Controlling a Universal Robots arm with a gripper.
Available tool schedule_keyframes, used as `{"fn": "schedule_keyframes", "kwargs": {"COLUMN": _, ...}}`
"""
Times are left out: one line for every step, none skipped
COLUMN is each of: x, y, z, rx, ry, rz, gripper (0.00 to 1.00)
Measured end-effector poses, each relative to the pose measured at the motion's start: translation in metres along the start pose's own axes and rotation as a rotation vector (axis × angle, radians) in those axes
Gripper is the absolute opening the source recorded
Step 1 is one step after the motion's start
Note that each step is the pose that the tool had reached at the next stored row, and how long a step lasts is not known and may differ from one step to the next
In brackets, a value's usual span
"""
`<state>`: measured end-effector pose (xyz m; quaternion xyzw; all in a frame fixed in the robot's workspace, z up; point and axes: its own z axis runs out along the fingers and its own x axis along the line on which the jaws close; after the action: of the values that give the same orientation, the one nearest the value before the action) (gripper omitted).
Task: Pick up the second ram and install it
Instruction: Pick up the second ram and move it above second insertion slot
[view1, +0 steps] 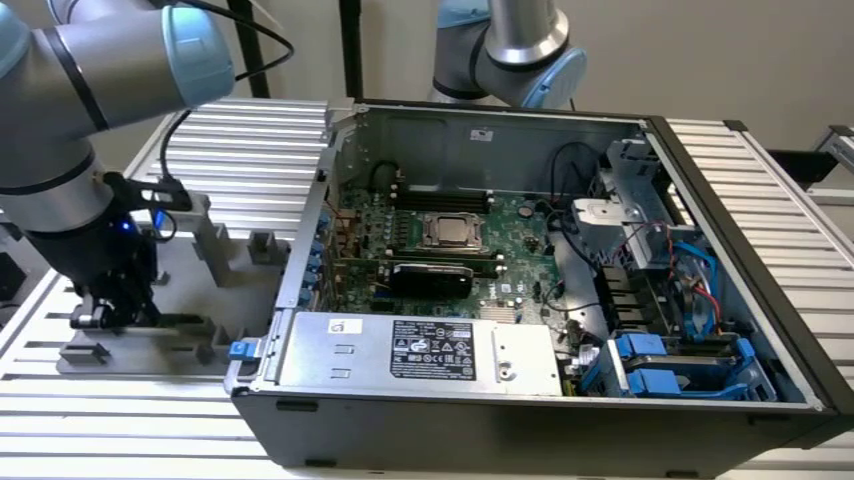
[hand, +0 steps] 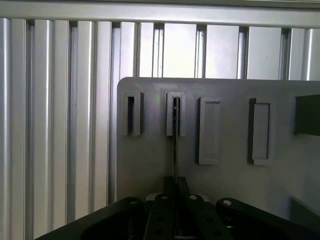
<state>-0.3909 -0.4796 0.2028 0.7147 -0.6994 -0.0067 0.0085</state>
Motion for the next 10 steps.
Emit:
{"fn": "schedule_keyframes", "kwargs": {"x": 0.000, "y": 0.0000, "z": -0.0019, "rx": 0.0000, "ry": 0.0001, "rz": 0.000, "gripper": 0.00}}
{"fn": "schedule_keyframes", "kwargs": {"x": 0.000, "y": 0.0001, "z": -0.0039, "rx": 0.0000, "ry": 0.0000, "rz": 0.000, "gripper": 0.00}}
{"fn": "schedule_keyframes", "kwargs": {"x": 0.000, "y": 0.0001, "z": -0.0062, "rx": 0.0001, "ry": 0.0000, "rz": 0.000, "gripper": 0.00}}
{"fn": "schedule_keyframes", "kwargs": {"x": 0.000, "y": 0.0002, "z": -0.0086, "rx": 0.0001, "ry": 0.0000, "rz": 0.000, "gripper": 0.00}}
{"fn": "schedule_keyframes", "kwargs": {"x": 0.000, "y": 0.0002, "z": -0.0113, "rx": 0.0001, "ry": 0.0000, "rz": 0.000, "gripper": 0.00}}
{"fn": "schedule_keyframes", "kwargs": {"x": 0.000, "y": 0.0003, "z": -0.0142, "rx": 0.0000, "ry": 0.0000, "rz": 0.000, "gripper": 0.00}}
{"fn": "schedule_keyframes", "kwargs": {"x": 0.000, "y": 0.0004, "z": -0.0178, "rx": 0.0000, "ry": 0.0000, "rz": 0.000, "gripper": 0.00}}
{"fn": "schedule_keyframes", "kwargs": {"x": 0.000, "y": 0.0005, "z": -0.0220, "rx": 0.0000, "ry": 0.0001, "rz": 0.000, "gripper": 0.00}}
{"fn": "schedule_keyframes", "kwargs": {"x": 0.000, "y": 0.0006, "z": -0.0265, "rx": -0.0001, "ry": 0.0001, "rz": 0.000, "gripper": 0.00}}
{"fn": "schedule_keyframes", "kwargs": {"x": 0.000, "y": 0.0007, "z": -0.0311, "rx": 0.0000, "ry": 0.0000, "rz": 0.000, "gripper": 0.00}}
